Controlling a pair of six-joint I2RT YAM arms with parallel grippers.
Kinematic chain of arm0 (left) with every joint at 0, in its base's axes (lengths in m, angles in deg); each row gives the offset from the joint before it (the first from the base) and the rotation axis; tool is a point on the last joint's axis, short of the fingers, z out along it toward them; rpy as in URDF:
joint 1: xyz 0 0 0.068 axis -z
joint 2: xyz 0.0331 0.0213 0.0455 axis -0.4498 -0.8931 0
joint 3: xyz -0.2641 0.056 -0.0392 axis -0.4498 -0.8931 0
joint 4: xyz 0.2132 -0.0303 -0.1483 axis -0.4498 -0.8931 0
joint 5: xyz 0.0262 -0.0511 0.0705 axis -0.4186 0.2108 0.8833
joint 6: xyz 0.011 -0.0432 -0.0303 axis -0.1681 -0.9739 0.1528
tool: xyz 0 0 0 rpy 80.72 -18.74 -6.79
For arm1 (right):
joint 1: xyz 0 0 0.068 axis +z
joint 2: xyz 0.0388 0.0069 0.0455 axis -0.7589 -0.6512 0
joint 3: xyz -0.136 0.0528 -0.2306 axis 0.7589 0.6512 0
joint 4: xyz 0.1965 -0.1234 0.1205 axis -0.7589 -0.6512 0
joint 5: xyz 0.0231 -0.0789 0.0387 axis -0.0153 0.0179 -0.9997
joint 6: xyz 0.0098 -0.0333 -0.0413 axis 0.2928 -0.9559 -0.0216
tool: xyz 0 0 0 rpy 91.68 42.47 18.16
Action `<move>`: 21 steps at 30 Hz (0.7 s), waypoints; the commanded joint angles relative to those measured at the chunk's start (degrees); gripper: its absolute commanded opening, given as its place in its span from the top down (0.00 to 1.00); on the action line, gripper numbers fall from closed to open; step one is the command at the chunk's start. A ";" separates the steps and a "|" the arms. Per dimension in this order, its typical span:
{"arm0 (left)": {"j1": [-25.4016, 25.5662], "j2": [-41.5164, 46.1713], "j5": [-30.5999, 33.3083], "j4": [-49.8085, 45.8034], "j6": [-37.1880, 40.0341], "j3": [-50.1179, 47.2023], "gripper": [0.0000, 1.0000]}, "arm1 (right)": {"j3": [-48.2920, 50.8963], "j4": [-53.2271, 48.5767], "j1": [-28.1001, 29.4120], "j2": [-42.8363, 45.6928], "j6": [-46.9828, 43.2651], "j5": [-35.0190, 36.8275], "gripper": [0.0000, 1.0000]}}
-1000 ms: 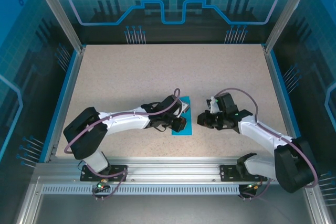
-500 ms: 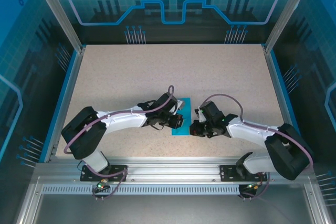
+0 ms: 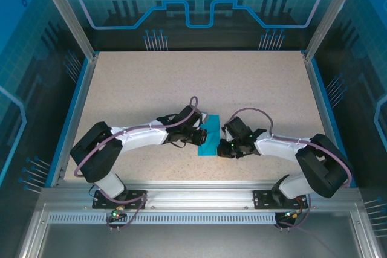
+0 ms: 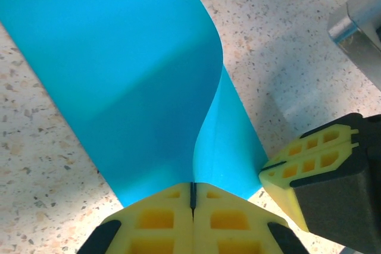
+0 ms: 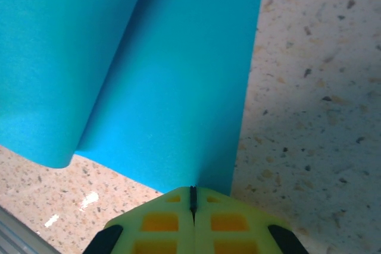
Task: Fold a paper plane with a square sheet of paper (fold left side to right side)
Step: Fold the triangle a second time at the center of the table.
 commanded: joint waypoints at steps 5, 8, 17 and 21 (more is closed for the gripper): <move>-1.24 -2.47 1.81 -1.82 1.77 0.18 0.97 | -1.30 -4.16 1.13 -1.69 0.12 1.64 0.98; -1.42 -3.44 2.20 -1.94 2.27 0.62 0.98 | -1.11 -4.51 1.26 -1.84 0.09 1.82 0.98; -2.20 -5.38 2.31 -1.69 3.03 1.62 0.98 | -0.88 -4.82 1.37 -2.17 -0.19 1.82 0.98; -2.36 -6.11 2.39 -1.76 3.38 2.03 0.97 | -0.92 -4.91 1.37 -2.34 -0.19 1.82 0.98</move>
